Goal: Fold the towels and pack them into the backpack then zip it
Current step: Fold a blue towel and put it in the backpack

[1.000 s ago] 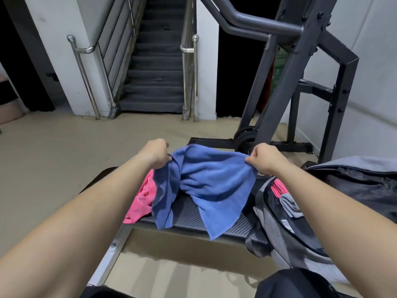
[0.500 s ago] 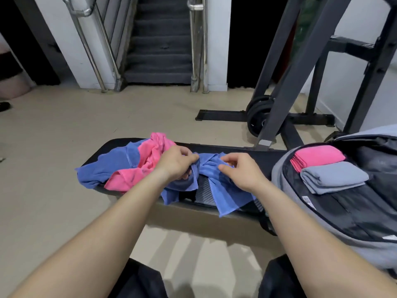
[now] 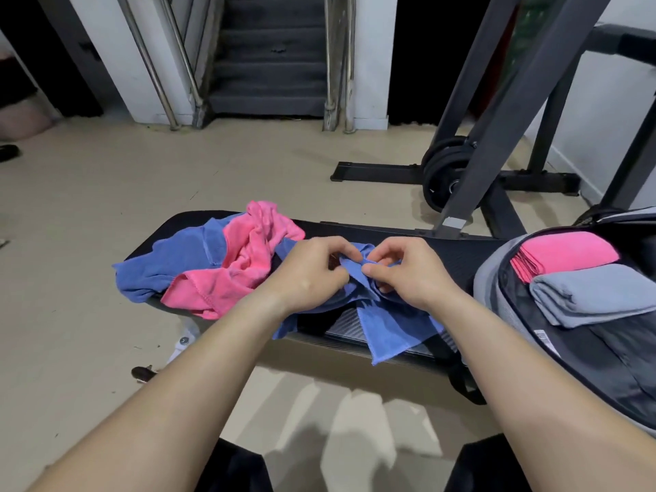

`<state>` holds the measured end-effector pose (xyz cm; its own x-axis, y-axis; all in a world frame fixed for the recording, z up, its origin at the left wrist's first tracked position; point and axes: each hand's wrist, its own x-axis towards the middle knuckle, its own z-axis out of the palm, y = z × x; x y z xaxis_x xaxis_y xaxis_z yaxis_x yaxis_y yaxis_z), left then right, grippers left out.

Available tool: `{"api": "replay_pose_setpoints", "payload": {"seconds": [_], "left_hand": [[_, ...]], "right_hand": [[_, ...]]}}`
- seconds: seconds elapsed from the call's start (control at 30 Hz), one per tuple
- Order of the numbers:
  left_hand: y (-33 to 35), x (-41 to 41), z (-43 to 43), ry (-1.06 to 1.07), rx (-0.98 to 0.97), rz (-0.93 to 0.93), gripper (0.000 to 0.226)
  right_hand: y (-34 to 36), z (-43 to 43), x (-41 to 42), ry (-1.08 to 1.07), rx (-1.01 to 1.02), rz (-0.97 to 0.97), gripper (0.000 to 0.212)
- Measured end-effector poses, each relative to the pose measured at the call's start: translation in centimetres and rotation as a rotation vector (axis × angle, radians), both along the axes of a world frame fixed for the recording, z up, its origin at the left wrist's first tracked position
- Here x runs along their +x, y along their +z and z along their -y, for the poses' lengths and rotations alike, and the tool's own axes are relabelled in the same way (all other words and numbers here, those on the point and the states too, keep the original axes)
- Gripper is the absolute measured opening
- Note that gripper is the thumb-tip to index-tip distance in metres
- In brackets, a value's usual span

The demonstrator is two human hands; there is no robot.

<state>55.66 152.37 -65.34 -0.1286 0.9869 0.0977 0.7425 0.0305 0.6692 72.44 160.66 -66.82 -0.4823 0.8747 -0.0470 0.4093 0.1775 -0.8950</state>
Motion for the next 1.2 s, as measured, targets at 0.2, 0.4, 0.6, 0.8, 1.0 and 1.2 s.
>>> {"api": "replay_pose_setpoints", "payload": {"seconds": [0.2, 0.4, 0.6, 0.8, 1.0, 1.2], "left_hand": [[-0.7, -0.7, -0.4, -0.028, 0.162, -0.142, 0.027], [-1.0, -0.4, -0.5, 0.027, 0.230, -0.101, 0.031], [-1.3, 0.0, -0.2, 0.067, 0.153, 0.025, 0.042], [-1.9, 0.4, 0.0, 0.148, 0.056, 0.031, 0.058], [-2.1, 0.7, -0.1, 0.189, 0.018, -0.027, 0.059], [-1.9, 1.2, -0.1, 0.203, 0.022, -0.048, 0.061]], "right_hand": [[0.3, 0.3, 0.4, 0.035, -0.162, -0.081, 0.015], [1.0, 1.0, 1.5, 0.084, -0.220, -0.145, 0.019], [1.6, 1.7, 2.3, 0.091, -0.180, -0.190, 0.022], [1.6, 1.9, 2.6, 0.093, -0.149, -0.212, 0.026], [1.7, 2.0, 2.9, 0.080, -0.146, -0.225, 0.025], [2.0, 2.3, 3.0, 0.088, -0.146, -0.263, 0.018]]}}
